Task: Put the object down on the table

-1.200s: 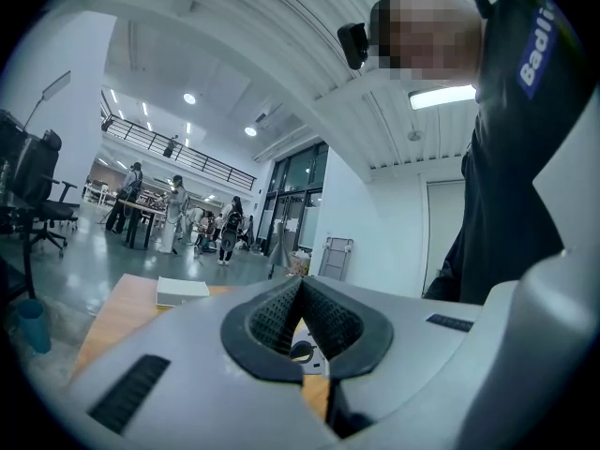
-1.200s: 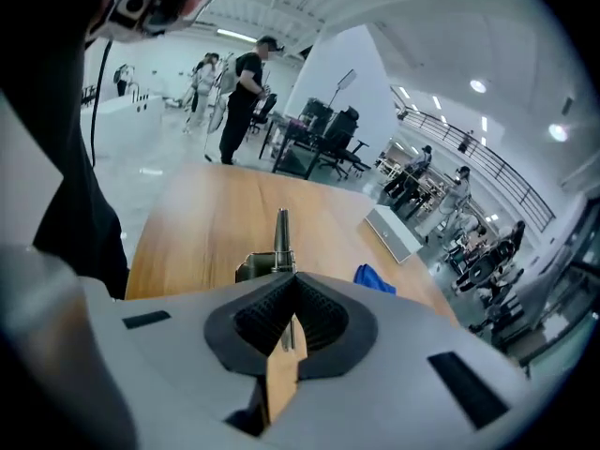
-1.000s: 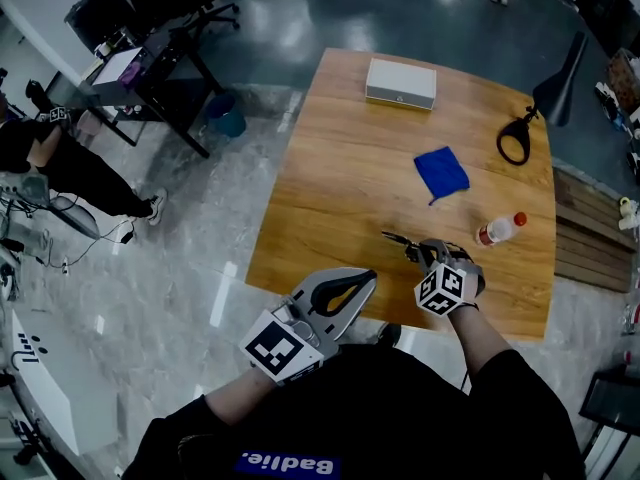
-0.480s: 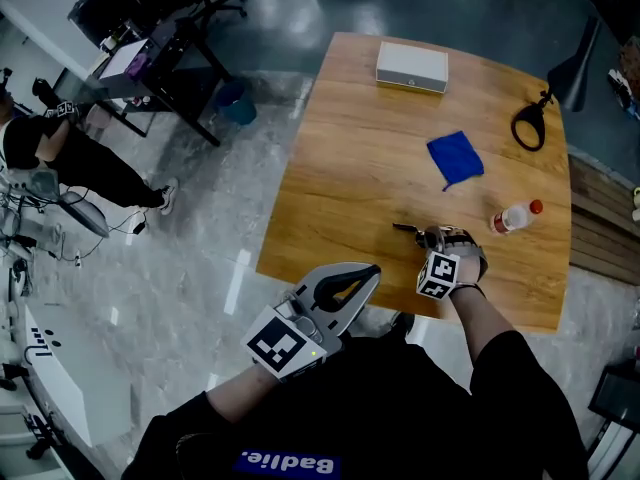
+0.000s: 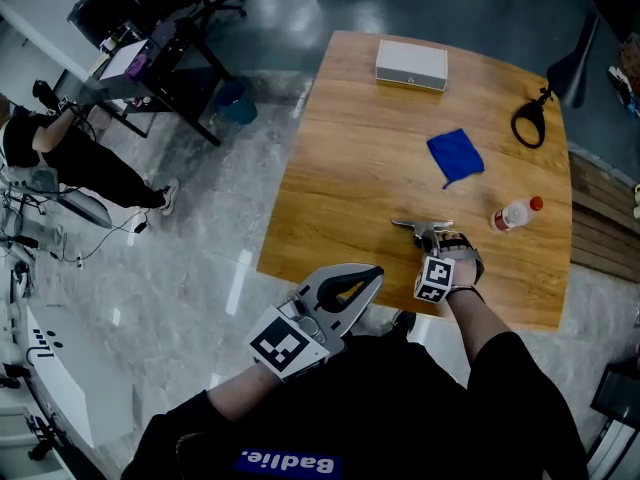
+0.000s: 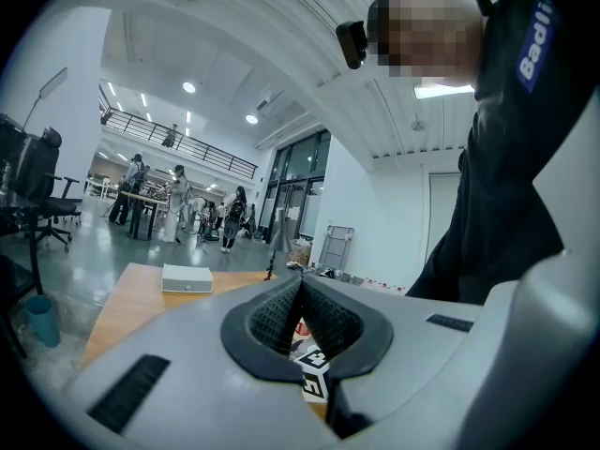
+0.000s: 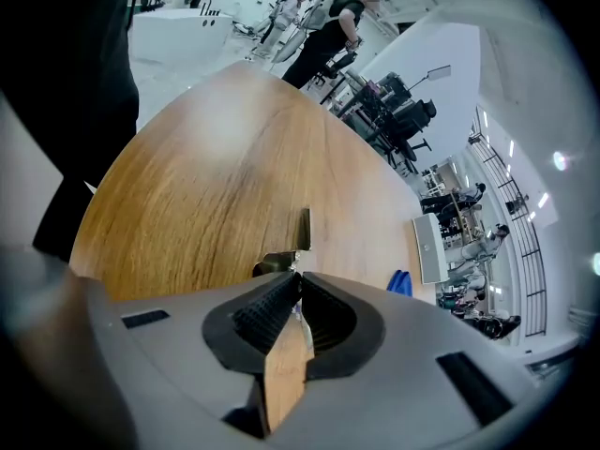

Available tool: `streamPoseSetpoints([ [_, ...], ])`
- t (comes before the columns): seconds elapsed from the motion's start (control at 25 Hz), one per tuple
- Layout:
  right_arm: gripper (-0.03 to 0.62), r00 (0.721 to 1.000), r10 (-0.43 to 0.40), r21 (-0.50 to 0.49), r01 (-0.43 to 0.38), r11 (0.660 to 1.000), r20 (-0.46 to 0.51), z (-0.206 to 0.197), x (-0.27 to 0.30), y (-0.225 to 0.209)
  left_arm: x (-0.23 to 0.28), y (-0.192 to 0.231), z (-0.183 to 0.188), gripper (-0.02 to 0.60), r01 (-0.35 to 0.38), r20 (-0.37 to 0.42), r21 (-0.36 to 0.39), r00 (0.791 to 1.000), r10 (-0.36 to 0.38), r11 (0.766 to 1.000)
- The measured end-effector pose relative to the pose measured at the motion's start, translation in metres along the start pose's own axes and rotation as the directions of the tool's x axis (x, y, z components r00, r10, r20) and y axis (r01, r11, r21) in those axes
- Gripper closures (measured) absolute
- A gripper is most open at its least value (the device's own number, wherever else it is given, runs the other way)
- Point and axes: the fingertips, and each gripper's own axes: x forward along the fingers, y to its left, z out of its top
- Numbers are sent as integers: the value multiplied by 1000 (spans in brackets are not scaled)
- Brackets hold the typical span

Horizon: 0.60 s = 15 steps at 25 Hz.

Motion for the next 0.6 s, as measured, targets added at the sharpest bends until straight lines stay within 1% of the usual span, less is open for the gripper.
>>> streamPoseSetpoints([
  [0.2,562,999,39,18,-39,999,-6,3,-1,6,-1,-3,1,574,8,3,3,1000,-8,1000],
  [0.28,514,999,53,34,-53,998,-7,1,-2,7,-1,-5,2,574,10,9,5,1000,-10,1000],
  [0.36,496,999,49,63,-49,997,0,-1,-9,6,-1,-7,3,574,14,13,7,1000,-14,1000],
  [0.48,493,998,26,160,-34,987,49,0,-32,-5,0,-8,5,574,25,23,9,999,-25,1000],
  [0.6,493,988,2,296,-49,954,154,10,-70,-21,4,-11,7,574,41,34,-2,999,-41,999],
])
